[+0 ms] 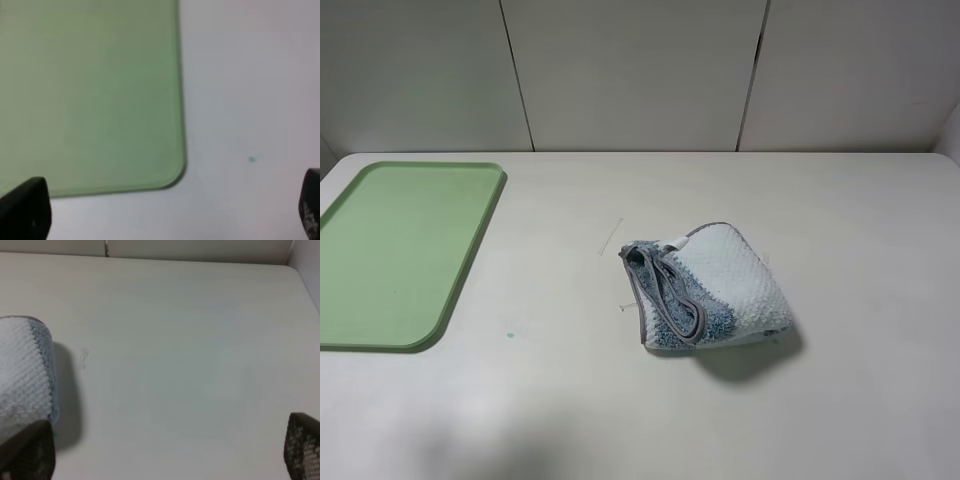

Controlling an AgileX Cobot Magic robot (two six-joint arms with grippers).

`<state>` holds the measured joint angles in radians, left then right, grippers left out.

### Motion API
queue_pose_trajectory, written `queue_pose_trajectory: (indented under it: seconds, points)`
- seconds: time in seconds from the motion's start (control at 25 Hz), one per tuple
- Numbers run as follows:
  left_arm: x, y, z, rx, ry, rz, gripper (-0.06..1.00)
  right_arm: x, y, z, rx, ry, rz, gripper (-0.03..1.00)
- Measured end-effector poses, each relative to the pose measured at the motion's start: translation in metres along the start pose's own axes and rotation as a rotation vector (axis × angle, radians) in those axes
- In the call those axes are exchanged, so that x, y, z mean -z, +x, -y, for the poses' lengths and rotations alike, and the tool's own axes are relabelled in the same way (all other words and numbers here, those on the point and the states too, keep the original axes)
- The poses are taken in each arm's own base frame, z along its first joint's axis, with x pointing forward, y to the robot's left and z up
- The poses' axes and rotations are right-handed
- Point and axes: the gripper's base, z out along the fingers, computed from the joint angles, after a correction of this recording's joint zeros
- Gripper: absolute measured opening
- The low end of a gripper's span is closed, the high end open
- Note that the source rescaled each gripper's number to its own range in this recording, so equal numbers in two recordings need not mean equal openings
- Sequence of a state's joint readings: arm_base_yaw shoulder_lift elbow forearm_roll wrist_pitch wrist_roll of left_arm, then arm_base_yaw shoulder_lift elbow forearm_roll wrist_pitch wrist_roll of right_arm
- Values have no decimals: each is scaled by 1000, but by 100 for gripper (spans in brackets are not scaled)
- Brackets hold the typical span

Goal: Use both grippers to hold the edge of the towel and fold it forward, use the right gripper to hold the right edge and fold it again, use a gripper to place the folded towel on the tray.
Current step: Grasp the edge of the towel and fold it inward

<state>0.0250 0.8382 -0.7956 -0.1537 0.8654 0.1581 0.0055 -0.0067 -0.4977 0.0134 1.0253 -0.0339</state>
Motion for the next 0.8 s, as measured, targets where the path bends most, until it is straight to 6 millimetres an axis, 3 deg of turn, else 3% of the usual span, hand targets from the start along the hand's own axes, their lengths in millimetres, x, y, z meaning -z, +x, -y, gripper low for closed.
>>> queue_pose_trajectory:
  seconds: [0.16, 0.4, 0.6, 0.8]
  points:
    - [-36, -32, 8, -55, 104, -72, 100, 0, 0, 0, 0, 0, 0, 100]
    - [-93, -59, 56, -157, 206, -117, 100, 0, 0, 0, 0, 0, 0, 100]
    - [-128, -61, 107, -159, 273, -156, 100, 0, 0, 0, 0, 0, 0, 100]
    - [-156, -49, 151, -144, 318, -169, 100, 0, 0, 0, 0, 0, 0, 100]
